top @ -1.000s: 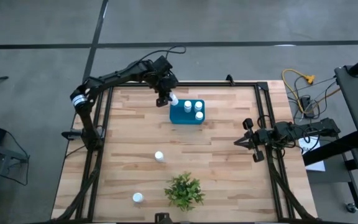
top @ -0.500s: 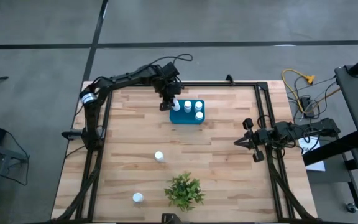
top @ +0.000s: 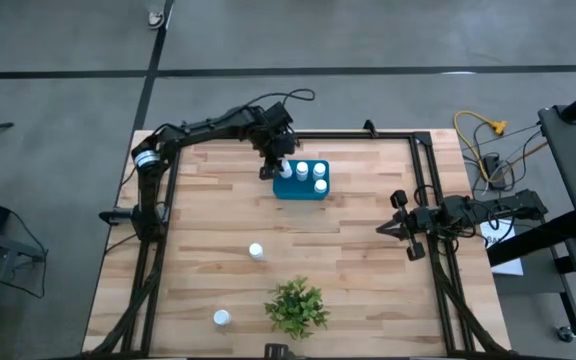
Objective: Pick and place pill bottles into a basket
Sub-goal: Put the white pill bottle into the blue bin
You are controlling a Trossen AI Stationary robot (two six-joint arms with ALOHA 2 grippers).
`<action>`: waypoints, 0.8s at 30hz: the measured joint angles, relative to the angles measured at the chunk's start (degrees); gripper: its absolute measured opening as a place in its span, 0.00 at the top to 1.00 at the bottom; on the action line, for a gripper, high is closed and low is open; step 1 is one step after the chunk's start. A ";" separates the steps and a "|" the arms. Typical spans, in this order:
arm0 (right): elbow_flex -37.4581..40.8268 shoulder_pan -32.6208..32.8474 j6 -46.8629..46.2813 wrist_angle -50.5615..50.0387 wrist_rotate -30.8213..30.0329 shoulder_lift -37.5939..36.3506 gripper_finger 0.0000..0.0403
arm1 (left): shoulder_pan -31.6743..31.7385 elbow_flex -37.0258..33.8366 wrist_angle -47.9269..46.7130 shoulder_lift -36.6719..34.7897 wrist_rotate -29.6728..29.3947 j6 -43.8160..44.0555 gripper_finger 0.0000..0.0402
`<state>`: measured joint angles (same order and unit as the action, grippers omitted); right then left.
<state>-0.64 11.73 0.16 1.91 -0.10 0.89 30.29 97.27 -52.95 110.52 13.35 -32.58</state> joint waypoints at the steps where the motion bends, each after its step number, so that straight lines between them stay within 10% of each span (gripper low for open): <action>1: 0.00 0.00 -0.04 0.00 0.00 0.00 0.97 | -0.13 -0.02 0.00 0.00 -0.69 -0.05 0.65; 24: 0.00 0.00 -0.09 0.00 0.00 0.02 0.97 | -0.66 3.43 -1.74 6.56 -3.88 -0.92 0.65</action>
<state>-0.64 11.73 0.08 1.91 -0.10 0.91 29.63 100.71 -54.69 117.08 9.47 -33.50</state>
